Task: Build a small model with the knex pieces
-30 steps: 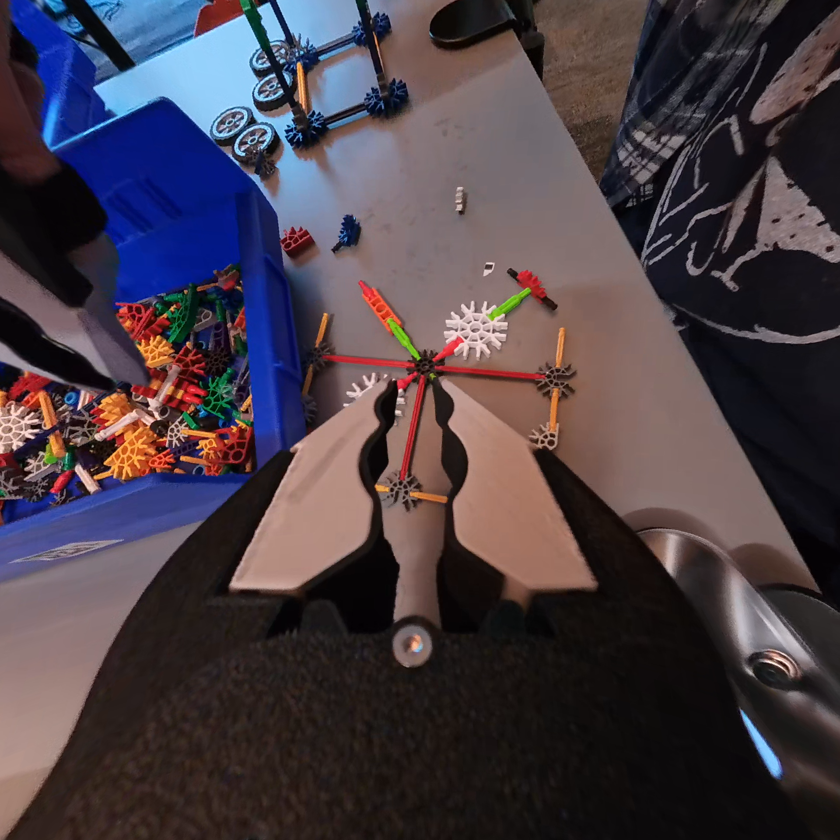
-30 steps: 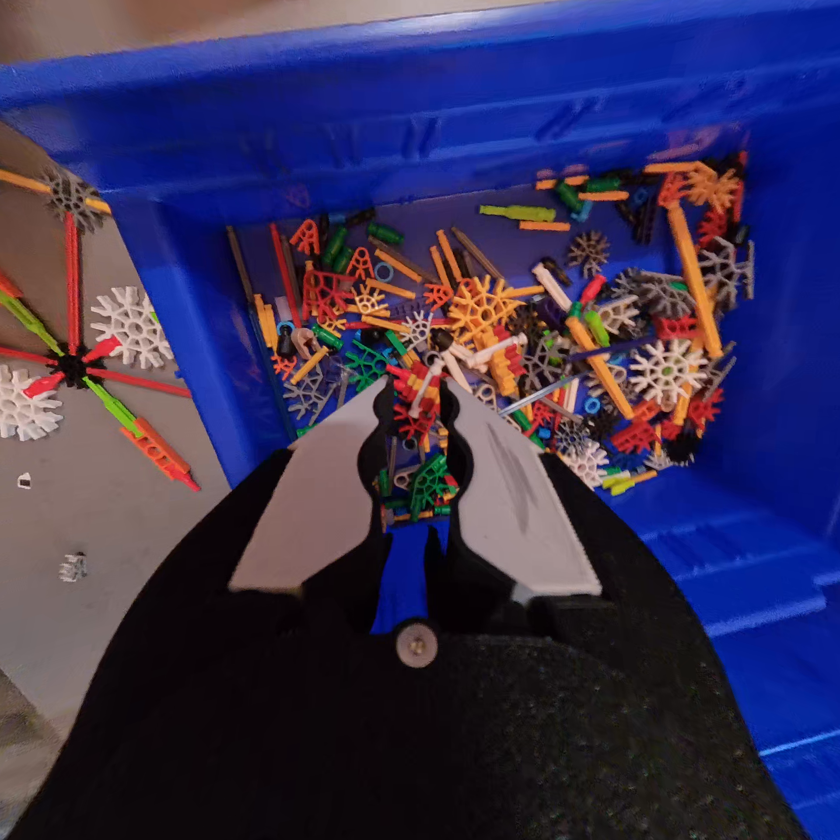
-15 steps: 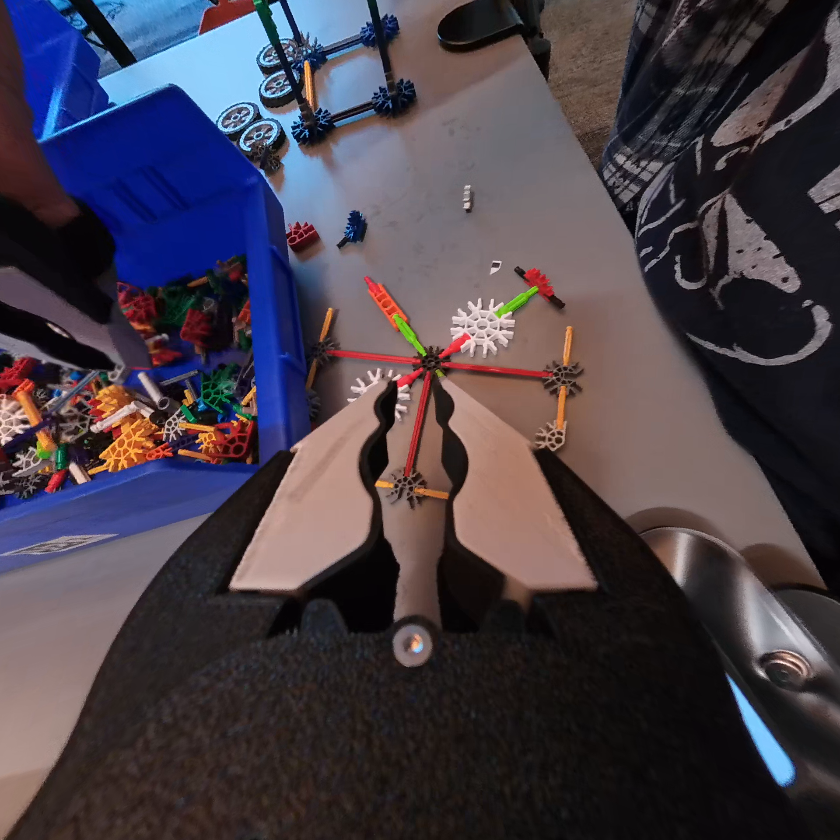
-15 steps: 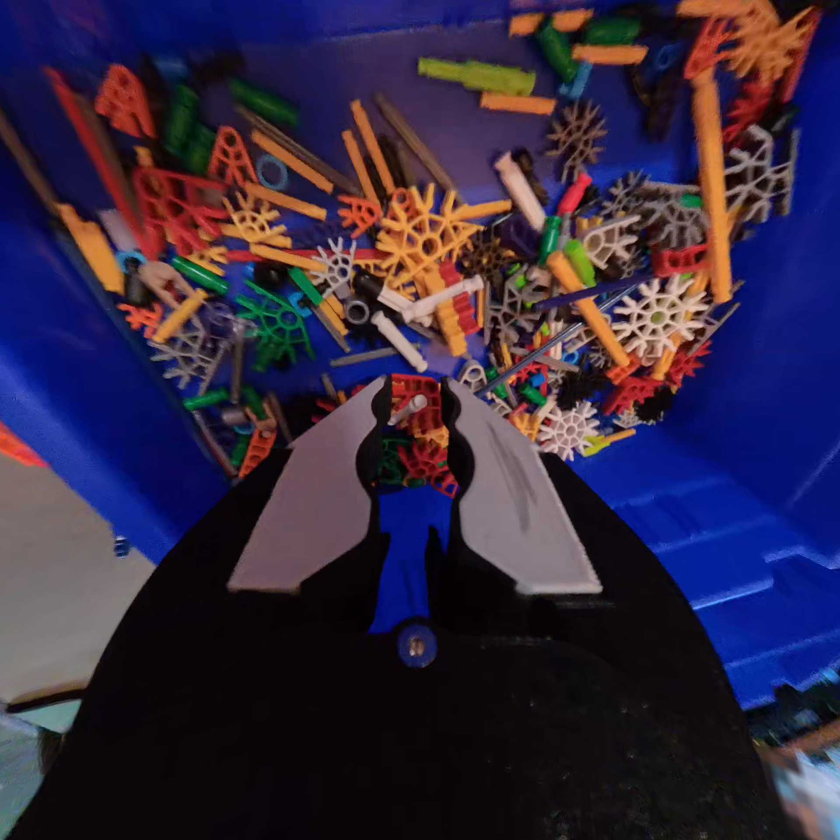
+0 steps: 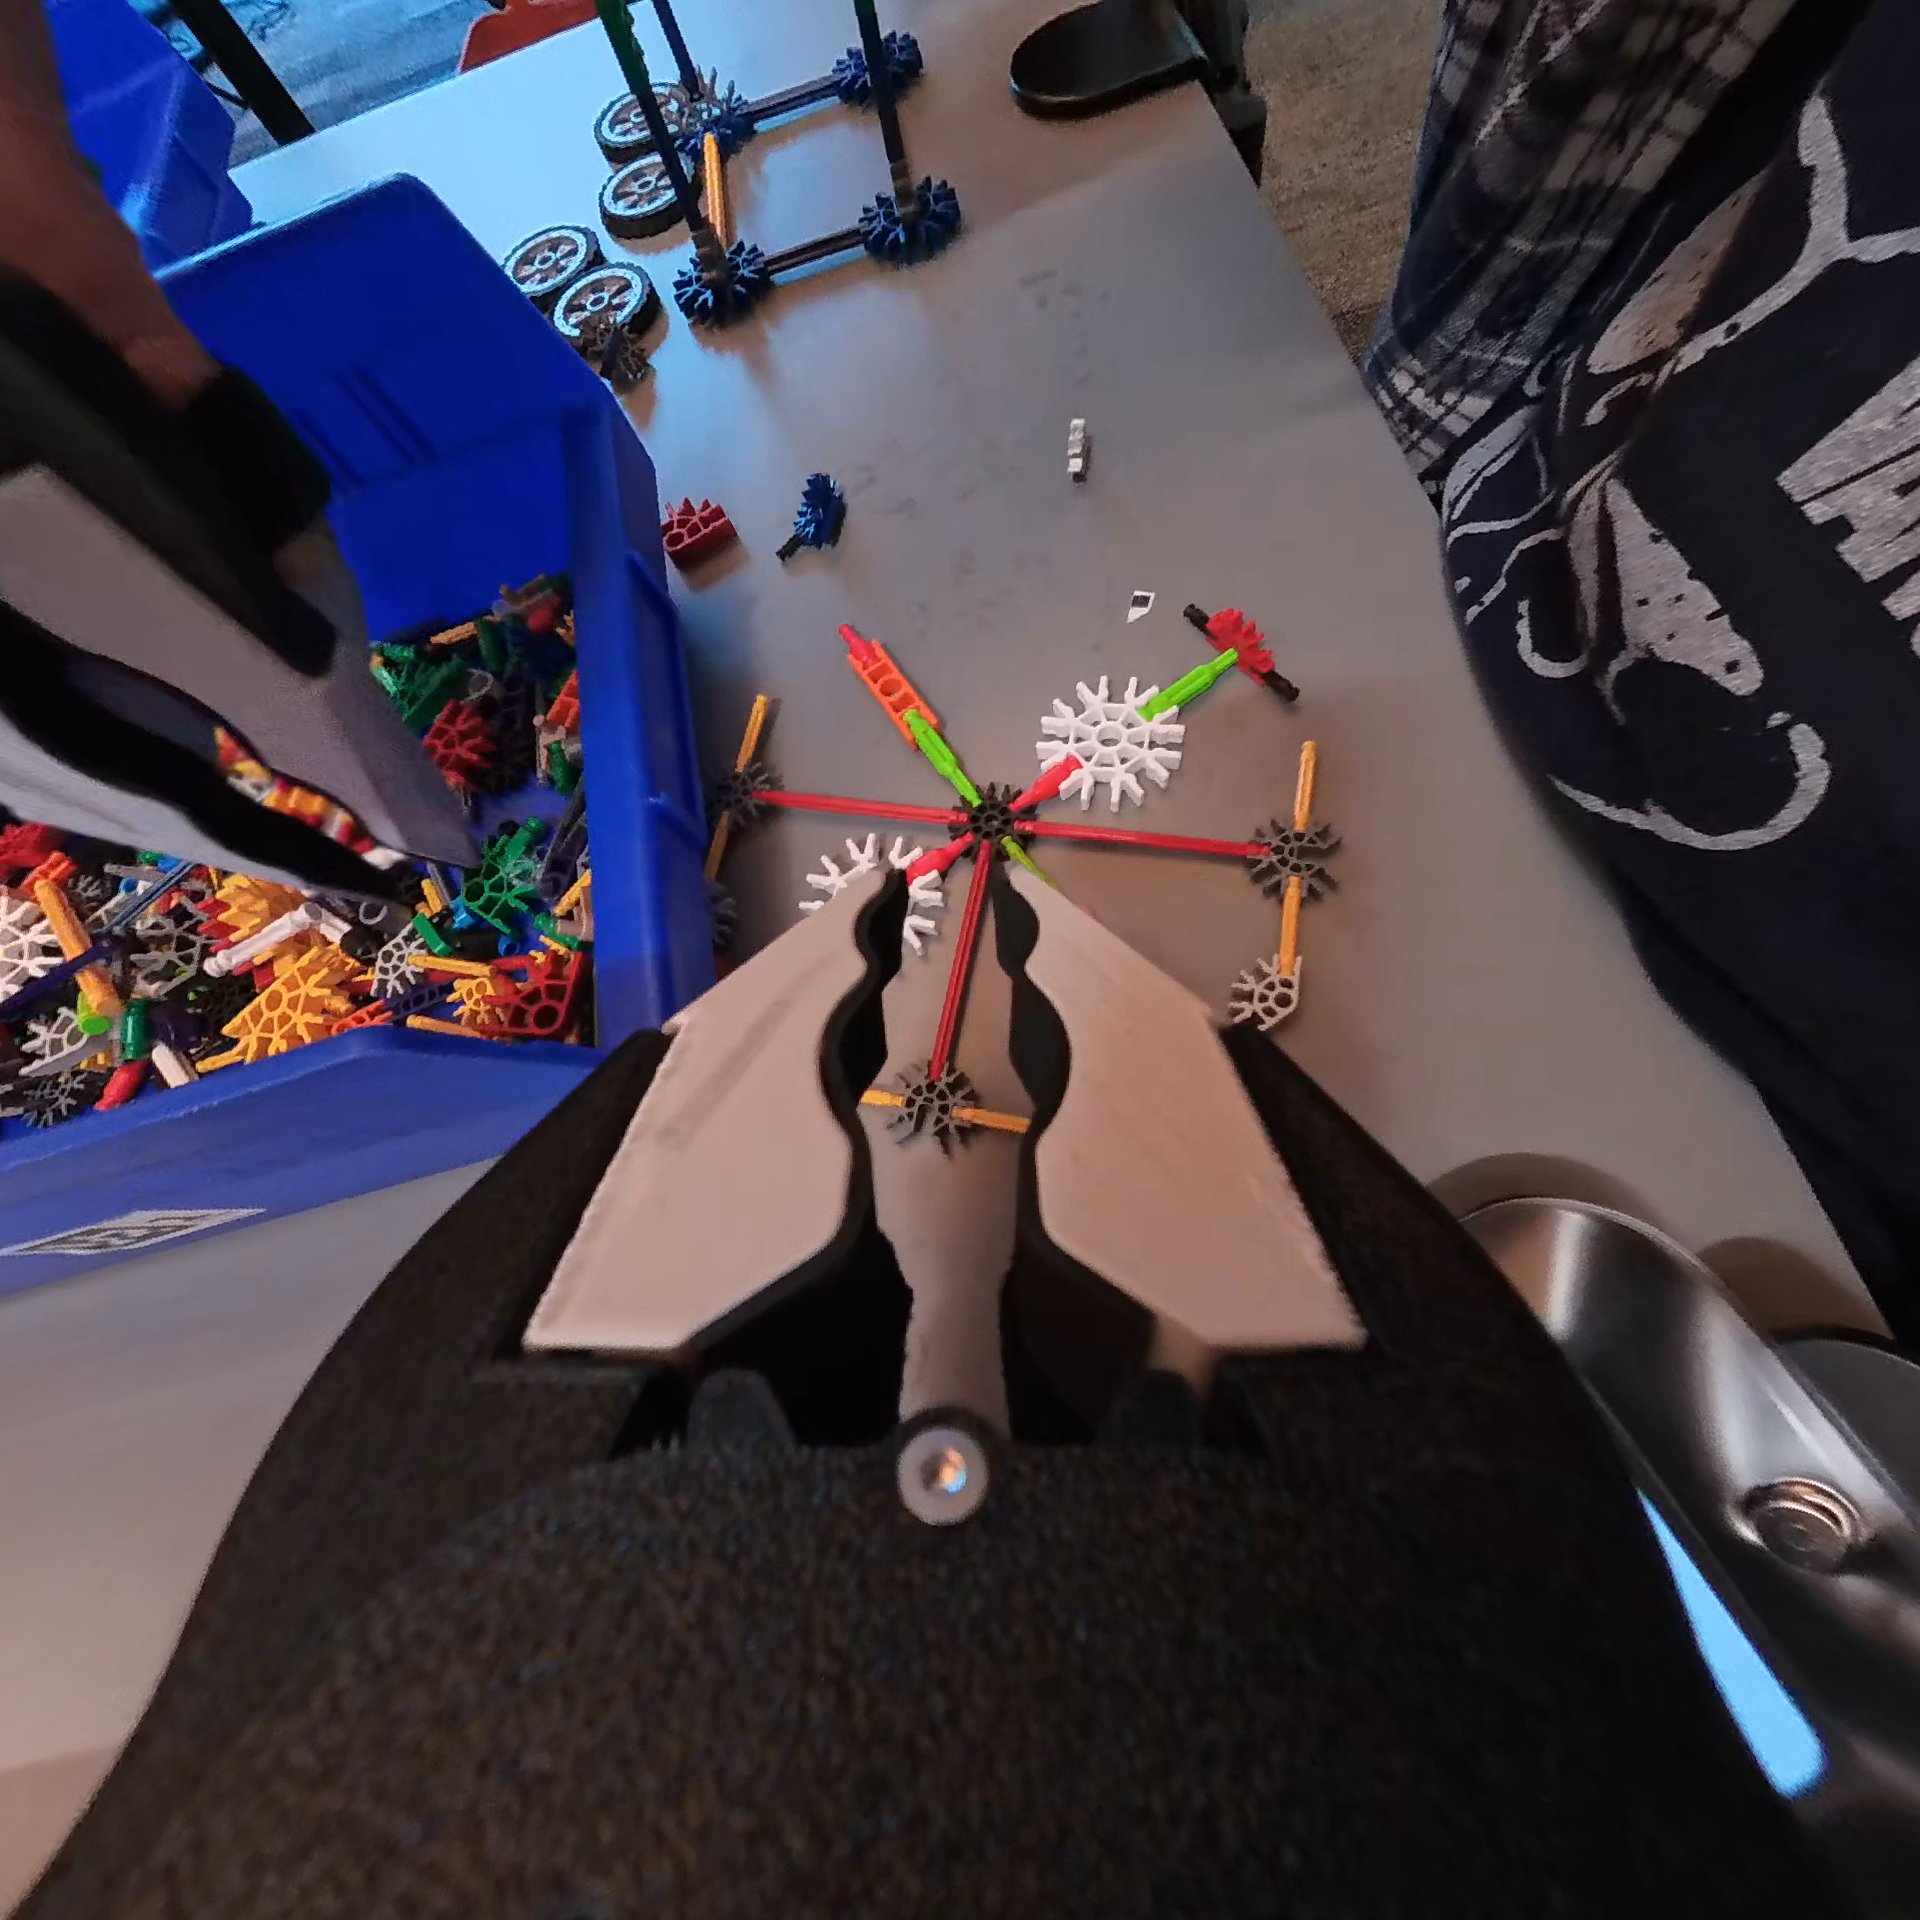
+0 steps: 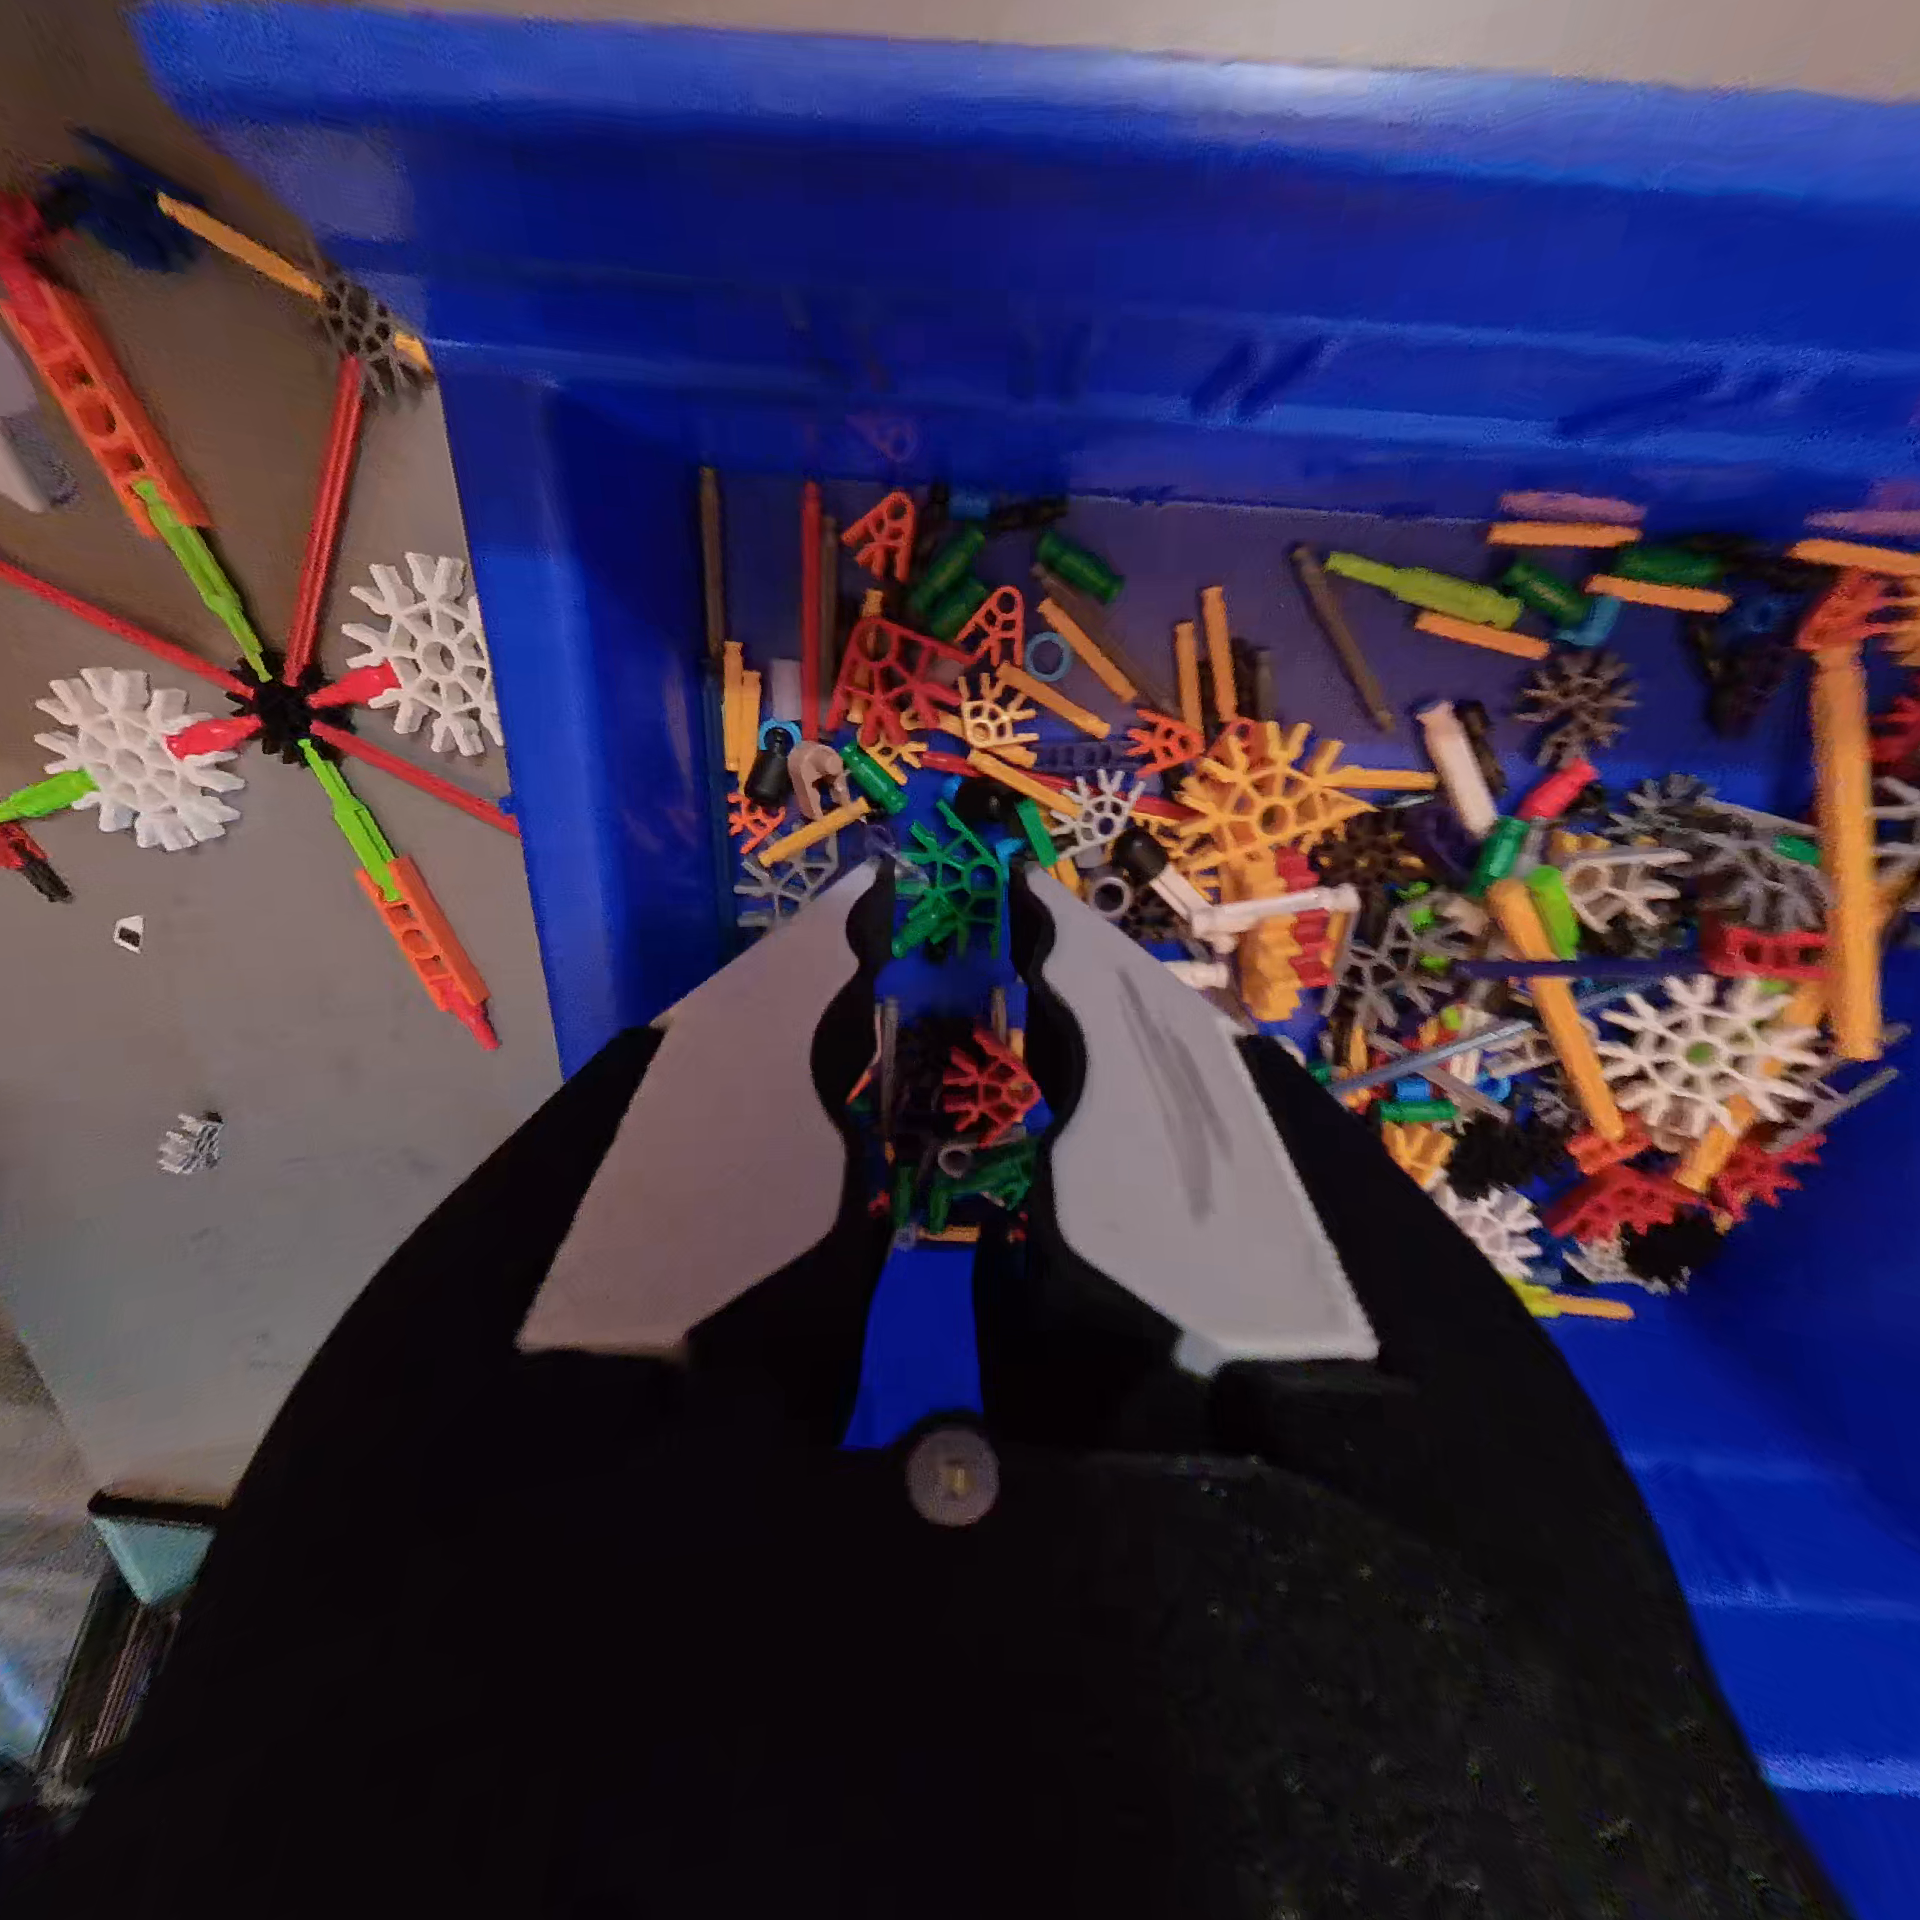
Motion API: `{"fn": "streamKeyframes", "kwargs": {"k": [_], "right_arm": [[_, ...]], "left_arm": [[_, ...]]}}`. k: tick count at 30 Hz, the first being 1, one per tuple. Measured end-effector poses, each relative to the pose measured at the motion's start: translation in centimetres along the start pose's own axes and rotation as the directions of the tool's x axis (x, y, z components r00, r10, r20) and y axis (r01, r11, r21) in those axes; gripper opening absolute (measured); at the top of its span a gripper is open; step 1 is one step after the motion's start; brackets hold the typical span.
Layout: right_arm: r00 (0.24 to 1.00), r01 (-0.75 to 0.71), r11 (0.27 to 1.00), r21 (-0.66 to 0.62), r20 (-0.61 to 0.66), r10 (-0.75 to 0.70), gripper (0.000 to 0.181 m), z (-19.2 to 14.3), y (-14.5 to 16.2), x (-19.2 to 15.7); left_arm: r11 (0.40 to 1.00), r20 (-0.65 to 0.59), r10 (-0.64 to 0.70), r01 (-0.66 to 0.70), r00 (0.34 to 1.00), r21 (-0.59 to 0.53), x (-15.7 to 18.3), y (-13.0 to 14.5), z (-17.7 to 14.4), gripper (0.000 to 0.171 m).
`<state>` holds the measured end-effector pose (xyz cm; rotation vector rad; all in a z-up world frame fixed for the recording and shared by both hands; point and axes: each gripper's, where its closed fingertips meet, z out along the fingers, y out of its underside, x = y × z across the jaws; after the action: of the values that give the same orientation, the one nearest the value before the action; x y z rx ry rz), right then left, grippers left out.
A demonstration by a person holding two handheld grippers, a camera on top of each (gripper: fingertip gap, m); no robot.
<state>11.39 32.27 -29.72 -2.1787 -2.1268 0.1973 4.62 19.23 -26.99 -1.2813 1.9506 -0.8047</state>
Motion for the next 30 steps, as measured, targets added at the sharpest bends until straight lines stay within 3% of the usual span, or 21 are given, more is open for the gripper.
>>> {"fn": "streamKeyframes", "kwargs": {"k": [4,8,12,18,22,25,30], "right_arm": [[0.999,-0.005,0.999,-0.038,0.039,0.007,0.02,1.4,0.5,-0.3],[0.993,-0.05,0.996,-0.071,-0.111,0.042,0.009,1.8,1.0,2.6],[0.969,-0.123,0.991,0.057,-0.207,0.132,0.015,-2.0,0.2,3.4],[0.91,-0.232,0.967,0.109,-0.327,0.255,0.022,-8.4,3.4,2.8],[0.888,-0.241,0.961,0.139,-0.368,0.276,0.023,-10.4,4.5,1.4],[0.848,-0.287,0.936,0.204,-0.399,0.347,0.023,-11.7,5.4,2.4],[0.837,-0.306,0.937,0.17,-0.422,0.349,0.025,-11.7,6.0,4.8]], "left_arm": [[1.0,0.0,0.002,-0.002,1.0,0.002,0.1,-0.1,0.0,0.016],[1.0,-0.004,0.003,-0.003,1.0,0.0,0.2,-0.1,0.1,0.016],[1.0,-0.001,-0.002,0.002,1.0,-0.001,0.1,0.0,0.1,0.016],[1.0,-0.009,-0.001,0.001,1.0,0.004,0.4,-0.1,0.3,0.016],[1.0,-0.004,-0.003,0.003,1.0,0.011,0.3,-0.3,0.2,0.016],[1.0,-0.004,-0.005,0.005,1.0,0.02,0.4,-0.5,0.3,0.016],[1.0,-0.006,-0.004,0.004,1.0,0.014,0.5,-0.3,0.5,0.016]]}}
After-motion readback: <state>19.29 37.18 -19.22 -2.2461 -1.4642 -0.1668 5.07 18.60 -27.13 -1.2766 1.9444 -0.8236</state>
